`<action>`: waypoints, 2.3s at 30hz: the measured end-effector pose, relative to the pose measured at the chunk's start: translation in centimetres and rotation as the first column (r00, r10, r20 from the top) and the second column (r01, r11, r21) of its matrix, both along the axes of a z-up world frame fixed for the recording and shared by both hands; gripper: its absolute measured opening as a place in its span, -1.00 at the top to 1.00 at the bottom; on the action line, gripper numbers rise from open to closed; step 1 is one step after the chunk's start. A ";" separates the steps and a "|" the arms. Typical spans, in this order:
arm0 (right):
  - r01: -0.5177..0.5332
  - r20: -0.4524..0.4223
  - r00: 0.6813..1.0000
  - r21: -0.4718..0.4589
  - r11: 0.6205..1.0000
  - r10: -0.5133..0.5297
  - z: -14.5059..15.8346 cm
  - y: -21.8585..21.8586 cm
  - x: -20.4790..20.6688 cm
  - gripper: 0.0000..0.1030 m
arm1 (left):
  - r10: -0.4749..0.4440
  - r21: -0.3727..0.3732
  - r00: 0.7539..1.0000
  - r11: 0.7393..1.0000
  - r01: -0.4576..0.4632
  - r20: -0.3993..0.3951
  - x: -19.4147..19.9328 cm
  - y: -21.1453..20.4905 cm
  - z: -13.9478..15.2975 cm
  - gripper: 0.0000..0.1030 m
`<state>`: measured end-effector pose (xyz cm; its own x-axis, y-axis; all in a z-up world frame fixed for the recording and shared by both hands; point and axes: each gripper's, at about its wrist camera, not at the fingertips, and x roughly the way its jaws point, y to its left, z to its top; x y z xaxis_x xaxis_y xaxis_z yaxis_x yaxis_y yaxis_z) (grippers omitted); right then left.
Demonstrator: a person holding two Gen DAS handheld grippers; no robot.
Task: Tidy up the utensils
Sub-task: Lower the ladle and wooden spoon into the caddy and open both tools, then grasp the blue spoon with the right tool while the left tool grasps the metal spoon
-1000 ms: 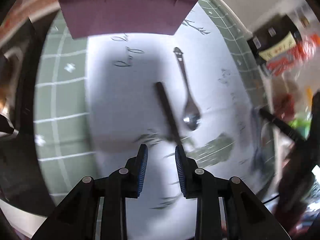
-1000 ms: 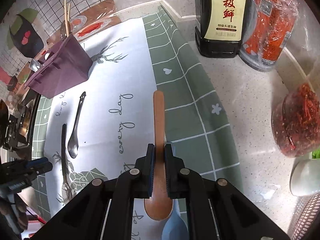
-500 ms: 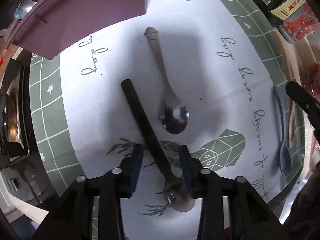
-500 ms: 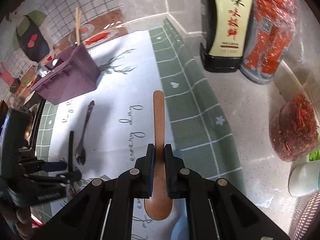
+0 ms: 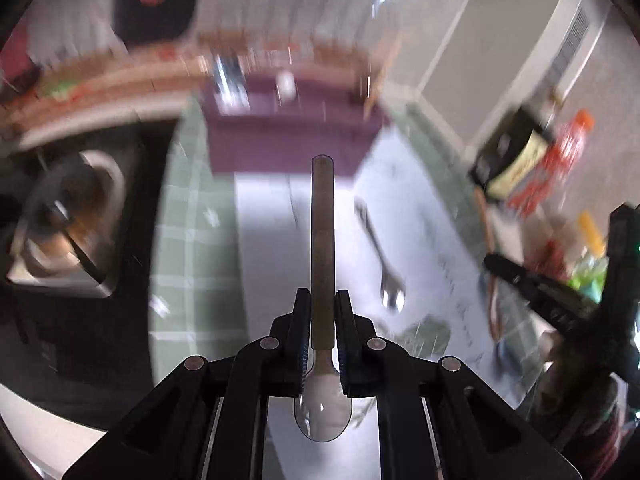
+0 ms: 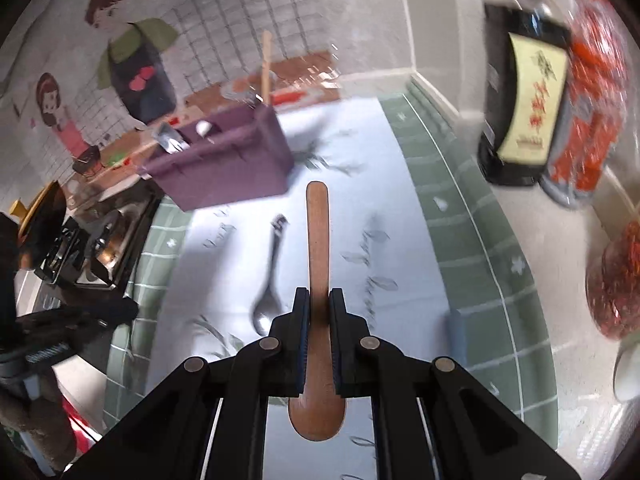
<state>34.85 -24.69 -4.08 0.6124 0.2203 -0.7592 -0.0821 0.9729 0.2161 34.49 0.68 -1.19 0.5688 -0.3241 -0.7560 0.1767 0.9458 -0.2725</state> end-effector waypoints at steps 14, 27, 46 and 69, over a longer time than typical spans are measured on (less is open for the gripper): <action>-0.041 0.468 0.884 0.076 0.996 0.001 14.8 5.5 10.1 0.84 | 0.230 -0.198 0.838 0.969 -0.149 0.495 8.9 6.8 12.9 0.76; -0.071 0.370 0.929 0.086 0.994 0.034 6.4 8.0 18.7 0.84 | 0.267 -0.159 0.880 0.962 -0.220 0.394 18.1 5.5 3.6 0.76; -0.083 0.293 0.954 0.045 0.996 0.066 0.3 9.1 18.6 0.78 | 0.222 -0.068 0.904 0.975 -0.212 0.366 19.0 3.4 -1.1 0.74; 0.159 -0.047 0.983 -0.274 0.949 -0.178 0.4 -5.8 -0.7 -0.10 | -0.042 0.055 0.998 0.998 0.044 -0.048 9.2 -2.6 -3.1 0.73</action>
<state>34.13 -30.54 -3.67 0.5656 -0.0988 -0.8187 0.0943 0.9940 -0.0548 43.71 -1.89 -4.27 0.5186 -0.3037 -0.7993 0.2056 0.9517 -0.2282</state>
